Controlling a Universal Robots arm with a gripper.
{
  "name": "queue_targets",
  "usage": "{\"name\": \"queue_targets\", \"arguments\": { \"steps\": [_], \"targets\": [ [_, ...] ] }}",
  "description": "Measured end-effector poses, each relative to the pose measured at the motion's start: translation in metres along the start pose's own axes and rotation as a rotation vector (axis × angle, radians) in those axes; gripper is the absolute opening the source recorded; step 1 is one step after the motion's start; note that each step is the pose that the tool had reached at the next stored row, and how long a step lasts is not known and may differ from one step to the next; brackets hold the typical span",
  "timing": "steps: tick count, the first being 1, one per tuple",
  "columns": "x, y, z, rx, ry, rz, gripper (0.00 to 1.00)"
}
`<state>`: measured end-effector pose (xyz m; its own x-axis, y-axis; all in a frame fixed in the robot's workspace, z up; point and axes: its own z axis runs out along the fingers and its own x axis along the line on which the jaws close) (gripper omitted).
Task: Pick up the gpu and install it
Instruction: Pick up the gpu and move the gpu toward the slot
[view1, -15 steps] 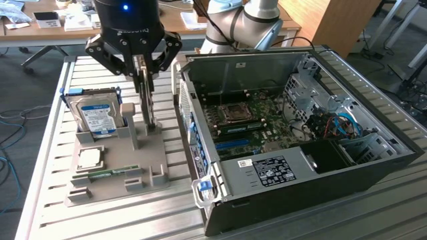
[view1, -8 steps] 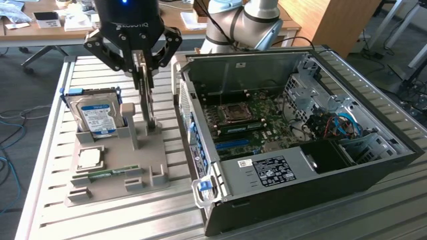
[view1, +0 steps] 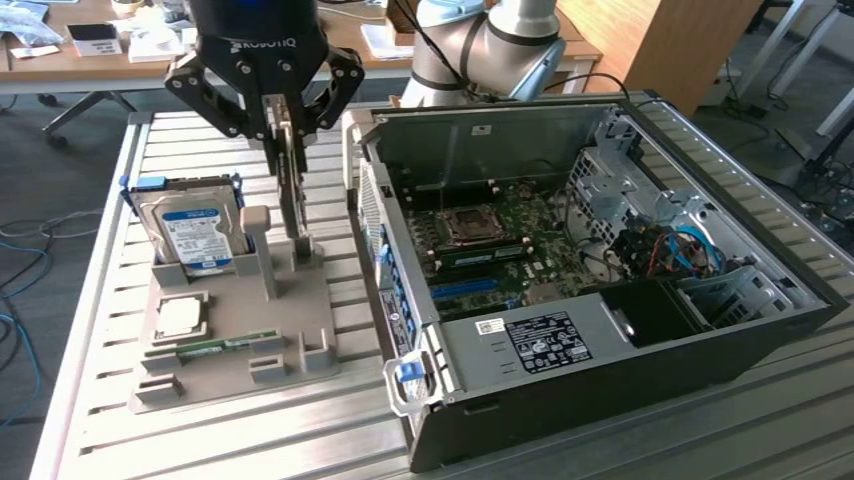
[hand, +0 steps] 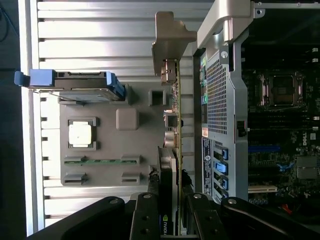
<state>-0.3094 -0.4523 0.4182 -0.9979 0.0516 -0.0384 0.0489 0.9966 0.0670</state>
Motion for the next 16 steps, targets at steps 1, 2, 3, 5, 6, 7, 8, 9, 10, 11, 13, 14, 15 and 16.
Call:
{"name": "queue_targets", "arguments": {
  "steps": [1,2,3,5,6,7,8,9,10,11,13,14,15,16],
  "targets": [
    [0.0,0.0,-0.0001,0.0001,0.0001,0.0,0.27],
    [0.0,0.0,-0.0001,0.0001,0.0001,0.0,0.27],
    [0.0,0.0,-0.0002,0.0002,0.0001,0.0,0.27],
    [0.0,0.0001,-0.0019,0.0004,0.0004,0.0,0.27],
    [0.0,0.0002,-0.0032,0.0002,0.0002,0.0,0.27],
    [0.0,0.0003,-0.0046,0.0002,0.0002,0.0,0.27],
    [0.0,0.0004,-0.0061,0.0002,0.0002,0.0,0.27],
    [0.0,0.0005,-0.0073,0.0002,0.0001,0.0,0.27],
    [0.0,0.0006,-0.0086,0.0001,0.0001,0.0,0.27],
    [0.0,0.0007,-0.0099,0.0001,0.0001,0.0,0.27],
    [0.0,0.0008,-0.0124,0.0001,0.0001,0.0,0.27],
    [0.0,0.0008,-0.0129,0.0,0.0001,0.0,0.27],
    [0.0,0.0008,-0.0129,0.0001,0.0,0.0,0.27],
    [0.0,0.0009,-0.0129,0.0,0.0001,0.0,0.27]
  ]
}}
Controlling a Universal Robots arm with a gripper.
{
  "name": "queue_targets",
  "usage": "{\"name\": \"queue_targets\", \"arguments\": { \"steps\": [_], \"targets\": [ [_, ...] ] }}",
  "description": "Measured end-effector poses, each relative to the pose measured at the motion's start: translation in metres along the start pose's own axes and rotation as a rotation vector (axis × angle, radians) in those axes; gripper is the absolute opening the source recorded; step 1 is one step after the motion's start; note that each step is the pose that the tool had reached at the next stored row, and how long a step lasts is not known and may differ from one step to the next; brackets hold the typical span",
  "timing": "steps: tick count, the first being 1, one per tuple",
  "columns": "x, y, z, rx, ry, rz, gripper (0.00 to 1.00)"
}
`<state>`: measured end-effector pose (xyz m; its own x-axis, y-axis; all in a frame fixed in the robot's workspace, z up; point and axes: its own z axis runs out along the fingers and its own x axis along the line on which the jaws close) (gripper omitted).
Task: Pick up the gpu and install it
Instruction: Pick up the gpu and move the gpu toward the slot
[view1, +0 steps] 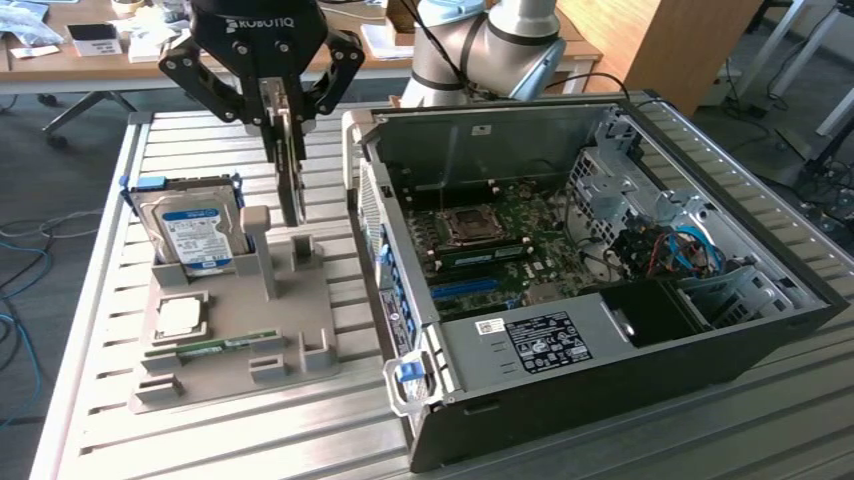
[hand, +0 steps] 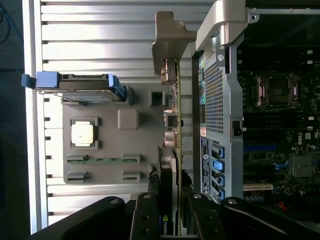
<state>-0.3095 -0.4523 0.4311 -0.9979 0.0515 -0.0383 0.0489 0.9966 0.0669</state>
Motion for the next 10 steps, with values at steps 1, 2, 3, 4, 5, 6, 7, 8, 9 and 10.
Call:
{"name": "queue_targets", "arguments": {
  "steps": [1,2,3,4,5,6,7,8,9,10],
  "targets": [
    [0.0,0.0,0.0,0.0,0.0,0.0,0.27],
    [0.0,0.0,0.0,0.0001,0.0,0.0,0.27],
    [0.0,0.0,-0.0001,0.0001,0.0001,0.0,0.27],
    [0.0,0.0,-0.0001,0.0001,0.0001,0.0,0.27],
    [0.0,0.0,-0.0001,0.0001,0.0001,0.0,0.27],
    [-0.0001,0.0,-0.0001,0.0002,0.0001,0.0,0.27],
    [-0.0005,0.0001,-0.0002,0.0002,0.0003,0.0,0.27],
    [-0.0011,0.0001,-0.0002,0.0002,0.0003,0.0,0.27],
    [-0.0017,0.0001,-0.0001,0.0001,0.0002,0.0,0.27],
    [-0.0024,0.0001,0.0,0.0001,0.0001,0.0,0.27]
  ]
}}
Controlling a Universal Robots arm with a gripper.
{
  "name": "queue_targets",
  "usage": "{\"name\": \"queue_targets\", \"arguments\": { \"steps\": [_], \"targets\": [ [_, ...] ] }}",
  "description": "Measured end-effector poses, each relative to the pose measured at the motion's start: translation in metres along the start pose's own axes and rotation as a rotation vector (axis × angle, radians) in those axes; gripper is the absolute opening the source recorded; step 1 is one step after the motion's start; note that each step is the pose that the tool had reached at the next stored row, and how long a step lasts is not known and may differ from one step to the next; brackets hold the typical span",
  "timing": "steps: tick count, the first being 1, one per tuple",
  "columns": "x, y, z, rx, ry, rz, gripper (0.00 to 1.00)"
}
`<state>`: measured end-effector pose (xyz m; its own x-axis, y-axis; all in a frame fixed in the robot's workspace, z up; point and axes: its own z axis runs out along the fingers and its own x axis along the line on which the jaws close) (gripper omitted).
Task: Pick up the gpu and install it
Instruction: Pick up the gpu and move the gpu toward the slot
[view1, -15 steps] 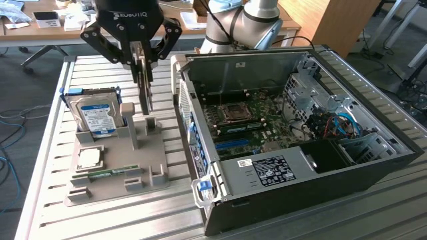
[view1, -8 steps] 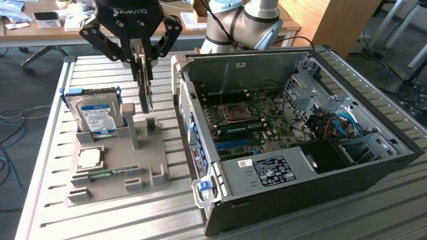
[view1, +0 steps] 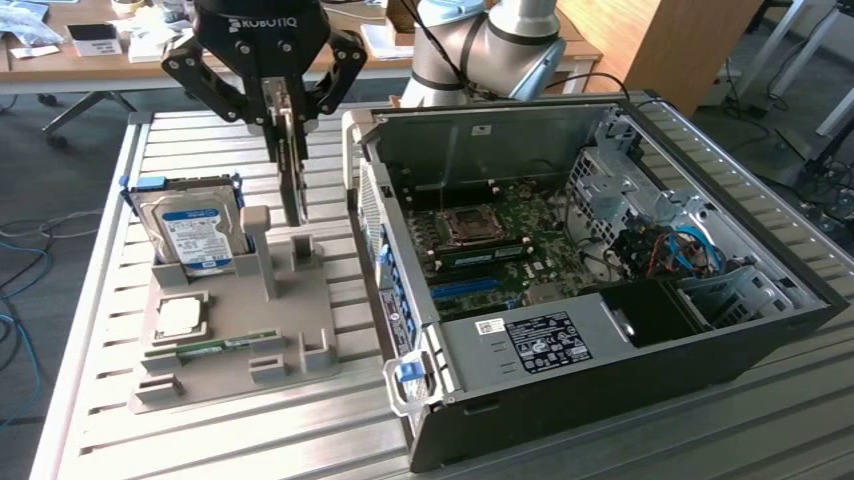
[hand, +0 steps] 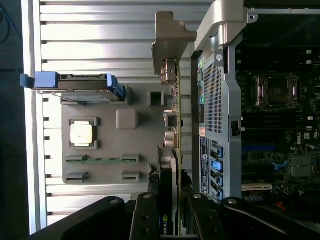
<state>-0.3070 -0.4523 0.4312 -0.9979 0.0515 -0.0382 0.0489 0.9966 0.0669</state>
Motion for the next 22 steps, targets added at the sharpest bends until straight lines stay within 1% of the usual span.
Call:
{"name": "queue_targets", "arguments": {
  "steps": [5,6,22],
  "targets": [
    [-0.005,0.0003,0.0003,-0.0002,0.0,0.0,0.27],
    [-0.018,0.0011,0.0007,-0.0001,0.0,0.0,0.27],
    [-0.04,0.0038,0.0018,-0.0004,0.0,0.0,0.27]
  ]
}}
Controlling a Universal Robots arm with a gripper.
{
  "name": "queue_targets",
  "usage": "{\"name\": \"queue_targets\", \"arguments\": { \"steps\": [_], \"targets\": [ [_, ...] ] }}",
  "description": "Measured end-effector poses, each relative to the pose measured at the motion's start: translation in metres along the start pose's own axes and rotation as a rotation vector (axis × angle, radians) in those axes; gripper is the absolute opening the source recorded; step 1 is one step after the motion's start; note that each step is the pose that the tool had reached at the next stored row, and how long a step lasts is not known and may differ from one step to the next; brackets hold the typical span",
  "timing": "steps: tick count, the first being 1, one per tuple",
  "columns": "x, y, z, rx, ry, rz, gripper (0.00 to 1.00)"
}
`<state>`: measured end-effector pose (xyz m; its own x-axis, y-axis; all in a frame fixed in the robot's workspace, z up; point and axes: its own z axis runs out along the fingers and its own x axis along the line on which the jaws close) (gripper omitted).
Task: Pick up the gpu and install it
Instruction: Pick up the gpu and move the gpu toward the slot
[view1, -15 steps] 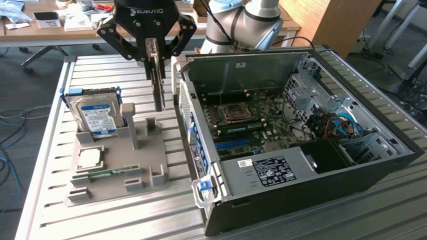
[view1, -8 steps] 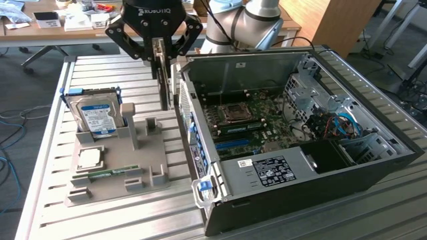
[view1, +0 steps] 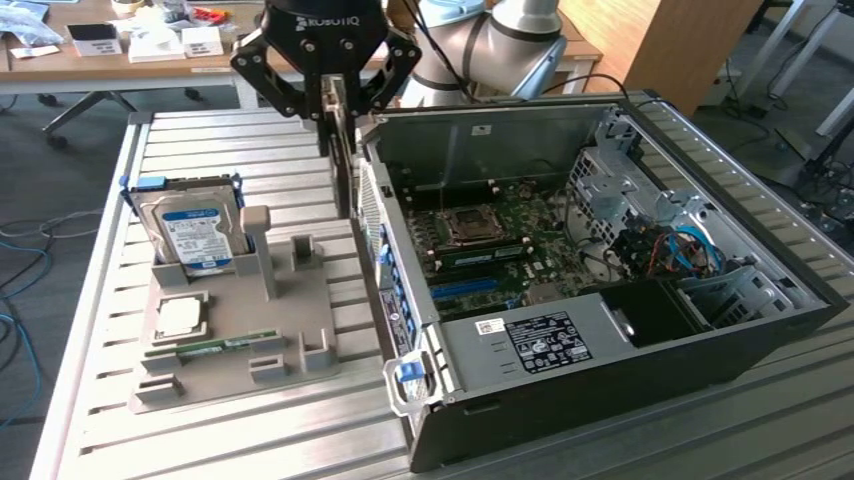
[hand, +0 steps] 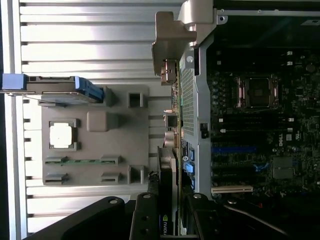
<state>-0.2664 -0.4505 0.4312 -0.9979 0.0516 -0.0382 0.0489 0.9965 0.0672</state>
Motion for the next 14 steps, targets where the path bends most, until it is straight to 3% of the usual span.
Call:
{"name": "queue_targets", "arguments": {
  "steps": [14],
  "targets": [
    [-0.022,0.0028,0.0011,0.0,0.0,0.0,0.27]
  ]
}}
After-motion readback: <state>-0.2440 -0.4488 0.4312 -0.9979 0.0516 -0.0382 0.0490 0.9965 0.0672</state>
